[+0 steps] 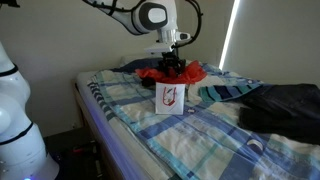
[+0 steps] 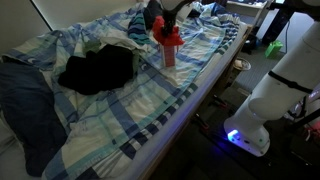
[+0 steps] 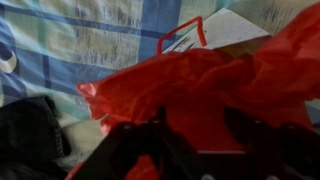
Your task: Put the plastic bag inside the gift bag
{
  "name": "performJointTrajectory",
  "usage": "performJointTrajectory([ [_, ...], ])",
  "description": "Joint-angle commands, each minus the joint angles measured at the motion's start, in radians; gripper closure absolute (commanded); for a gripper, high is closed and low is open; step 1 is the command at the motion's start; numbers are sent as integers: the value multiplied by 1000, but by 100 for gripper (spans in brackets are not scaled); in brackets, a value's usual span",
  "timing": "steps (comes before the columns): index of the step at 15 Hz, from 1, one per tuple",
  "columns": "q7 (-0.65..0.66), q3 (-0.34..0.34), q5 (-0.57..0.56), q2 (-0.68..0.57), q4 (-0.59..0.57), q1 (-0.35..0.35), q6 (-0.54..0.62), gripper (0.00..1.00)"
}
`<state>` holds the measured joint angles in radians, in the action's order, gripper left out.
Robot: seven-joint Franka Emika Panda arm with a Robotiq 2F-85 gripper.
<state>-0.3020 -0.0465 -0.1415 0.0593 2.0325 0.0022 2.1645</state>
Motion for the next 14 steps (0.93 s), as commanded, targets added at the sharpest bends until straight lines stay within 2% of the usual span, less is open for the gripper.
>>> performJointTrajectory([
  [1, -2, 11, 12, 59, 17, -2, -4, 40],
  [11, -10, 8, 25, 104, 10, 4, 9, 31],
  [12, -12, 7, 28, 104, 9, 4, 9, 40],
  [13, -13, 6, 30, 103, 8, 5, 10, 57],
  [14, -13, 6, 31, 103, 9, 5, 11, 66],
])
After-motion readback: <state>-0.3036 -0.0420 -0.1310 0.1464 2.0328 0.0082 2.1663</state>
